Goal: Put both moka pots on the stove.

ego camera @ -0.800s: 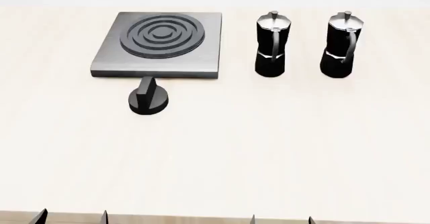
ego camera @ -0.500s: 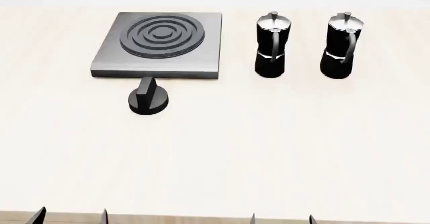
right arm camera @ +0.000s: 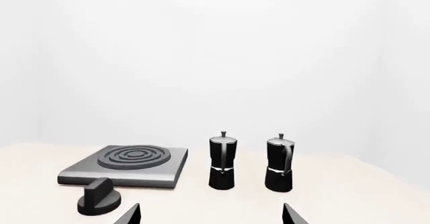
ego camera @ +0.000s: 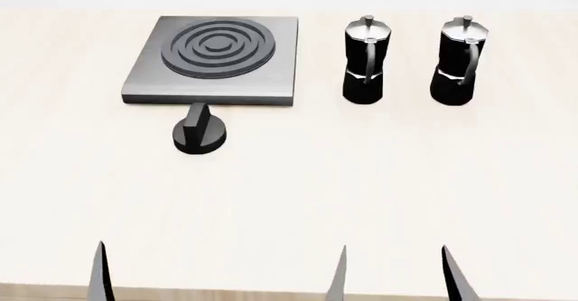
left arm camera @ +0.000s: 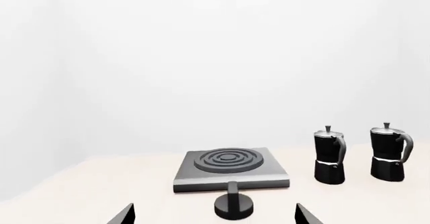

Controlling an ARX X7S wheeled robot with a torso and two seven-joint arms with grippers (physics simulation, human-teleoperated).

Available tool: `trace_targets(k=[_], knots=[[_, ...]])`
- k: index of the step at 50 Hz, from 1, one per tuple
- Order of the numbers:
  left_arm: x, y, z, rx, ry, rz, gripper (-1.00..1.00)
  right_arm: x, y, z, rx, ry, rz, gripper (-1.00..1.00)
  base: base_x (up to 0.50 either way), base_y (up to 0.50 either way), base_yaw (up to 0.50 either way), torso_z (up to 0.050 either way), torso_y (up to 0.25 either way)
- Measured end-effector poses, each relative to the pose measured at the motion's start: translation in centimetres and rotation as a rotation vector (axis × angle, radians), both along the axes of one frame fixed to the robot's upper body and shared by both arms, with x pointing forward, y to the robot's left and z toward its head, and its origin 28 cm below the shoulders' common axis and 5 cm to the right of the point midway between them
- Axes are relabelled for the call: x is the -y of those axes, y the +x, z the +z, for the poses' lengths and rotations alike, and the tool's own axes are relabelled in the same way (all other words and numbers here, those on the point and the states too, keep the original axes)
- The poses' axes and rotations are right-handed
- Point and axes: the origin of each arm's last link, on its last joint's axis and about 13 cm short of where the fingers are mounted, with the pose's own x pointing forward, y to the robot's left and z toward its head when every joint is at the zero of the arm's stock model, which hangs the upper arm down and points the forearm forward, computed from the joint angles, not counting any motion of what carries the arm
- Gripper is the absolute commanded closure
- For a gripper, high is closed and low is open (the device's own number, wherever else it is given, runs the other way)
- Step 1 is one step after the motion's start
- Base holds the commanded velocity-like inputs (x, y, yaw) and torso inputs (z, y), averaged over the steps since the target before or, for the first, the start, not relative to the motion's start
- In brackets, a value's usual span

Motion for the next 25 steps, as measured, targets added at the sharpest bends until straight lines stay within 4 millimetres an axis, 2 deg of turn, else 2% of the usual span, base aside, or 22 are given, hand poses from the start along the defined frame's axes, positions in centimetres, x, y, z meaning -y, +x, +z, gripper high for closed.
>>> trace_targets(k=[10,25], knots=[[0.1,-0.7,1.0,0.042,-0.006,-0.001,-1.0,-0.1,-0.9,1.4,0.057,0.001,0.004,-1.0,0.03,0.0,0.0,0.0,0.0],[0.2,-1.0,1.4,0.062,-0.012,-0.002,-1.0,-0.1,-1.1,1.8,0.07,0.005,0.005,-1.0,0.05,0.0,0.0,0.0,0.0]])
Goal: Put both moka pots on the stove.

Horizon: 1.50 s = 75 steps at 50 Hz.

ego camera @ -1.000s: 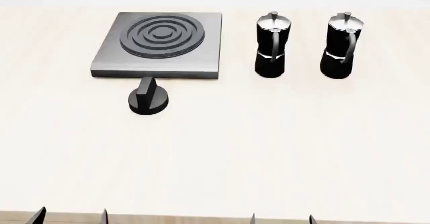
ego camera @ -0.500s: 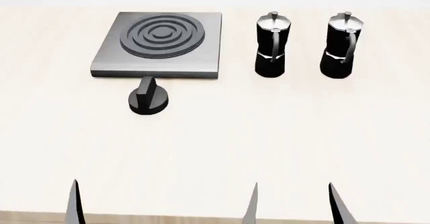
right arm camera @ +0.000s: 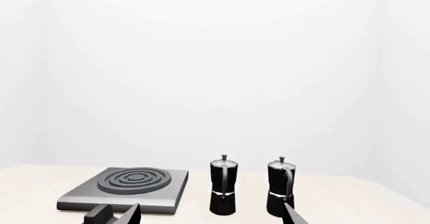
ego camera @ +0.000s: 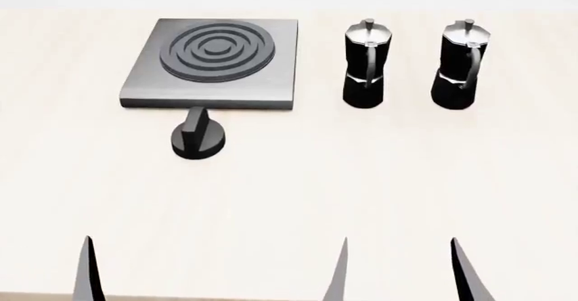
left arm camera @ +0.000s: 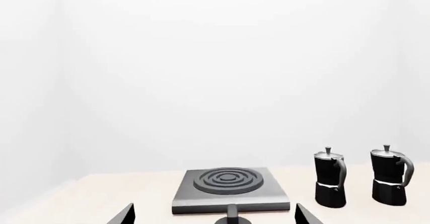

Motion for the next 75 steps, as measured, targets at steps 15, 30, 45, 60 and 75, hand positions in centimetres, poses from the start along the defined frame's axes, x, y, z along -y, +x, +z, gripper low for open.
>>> trace_targets(k=[15,30,45,60,75], knots=[[0.12,-0.1,-0.07,0.003,-0.002,-0.004,-1.0,-0.04,0.03,-0.11,-0.006,-0.002,0.002,-1.0,0.03,0.0,0.0,0.0,0.0],[0.26,-0.12,-0.11,0.002,-0.002,-0.011,-1.0,-0.05,0.17,-0.32,-0.019,0.0,0.003,-1.0,0.04,0.0,0.0,0.0,0.0],[0.38,-0.14,-0.2,0.002,-0.002,-0.017,-1.0,-0.06,0.3,-0.52,-0.03,0.003,0.004,-1.0,0.09,0.0,0.0,0.0,0.0],[0.48,-0.17,-0.25,0.001,-0.001,-0.023,-1.0,-0.11,0.35,-0.64,-0.034,0.003,0.005,-1.0,0.19,0.0,0.0,0.0,0.0],[0.49,-0.2,-0.23,0.001,-0.003,-0.024,-1.0,-0.13,0.36,-0.7,-0.037,0.001,0.006,-1.0,0.19,0.0,0.0,0.0,0.0]])
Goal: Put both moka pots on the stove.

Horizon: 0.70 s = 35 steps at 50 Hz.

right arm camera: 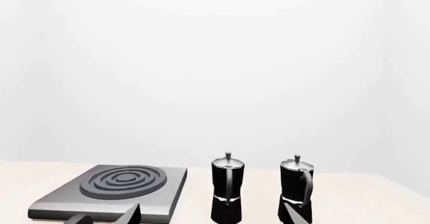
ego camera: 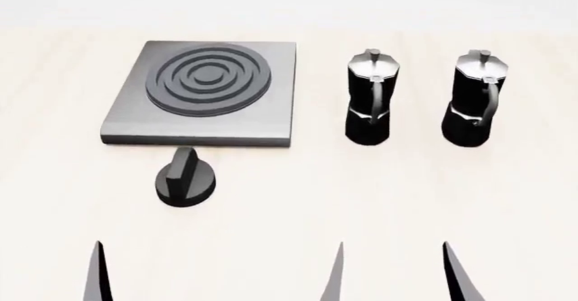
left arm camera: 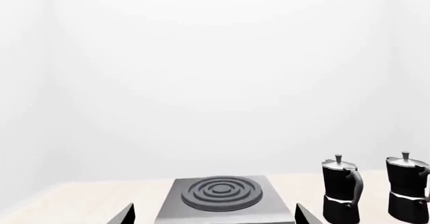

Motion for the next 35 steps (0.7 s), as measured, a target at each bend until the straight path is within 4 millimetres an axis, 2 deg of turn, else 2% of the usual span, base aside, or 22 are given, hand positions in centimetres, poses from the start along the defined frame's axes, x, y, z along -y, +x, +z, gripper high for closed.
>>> trace_targets(k=[35], knots=[[0.08,0.03,-0.1,-0.006,-0.005,-0.008,-1.0,-0.05,0.11,-0.23,-0.006,-0.004,0.002,-1.0,0.2,0.0,0.0,0.0,0.0]])
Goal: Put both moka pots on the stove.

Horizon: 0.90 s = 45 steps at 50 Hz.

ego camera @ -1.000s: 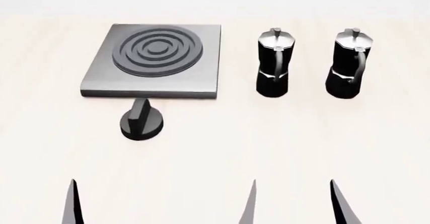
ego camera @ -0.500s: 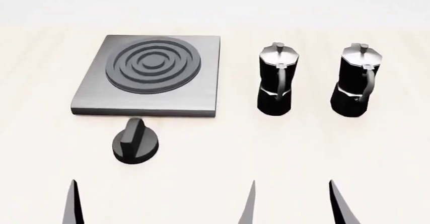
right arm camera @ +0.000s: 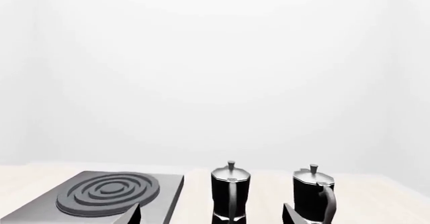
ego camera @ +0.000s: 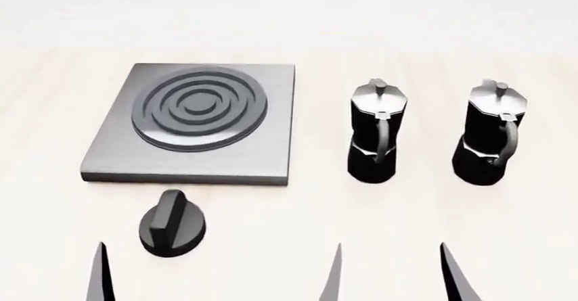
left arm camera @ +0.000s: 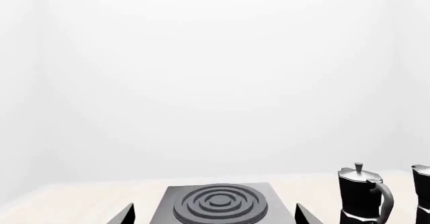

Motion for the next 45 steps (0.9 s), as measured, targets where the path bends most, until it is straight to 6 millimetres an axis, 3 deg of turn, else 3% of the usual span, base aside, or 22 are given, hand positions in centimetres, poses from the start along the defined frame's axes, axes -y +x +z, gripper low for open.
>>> trace_targets(k=[45], knots=[[0.08,-0.04,0.01,-0.004,-0.009,-0.009,-1.0,-0.09,0.07,-0.17,-0.007,-0.001,0.0,-1.0,0.18,0.0,0.0,0.0,0.0]])
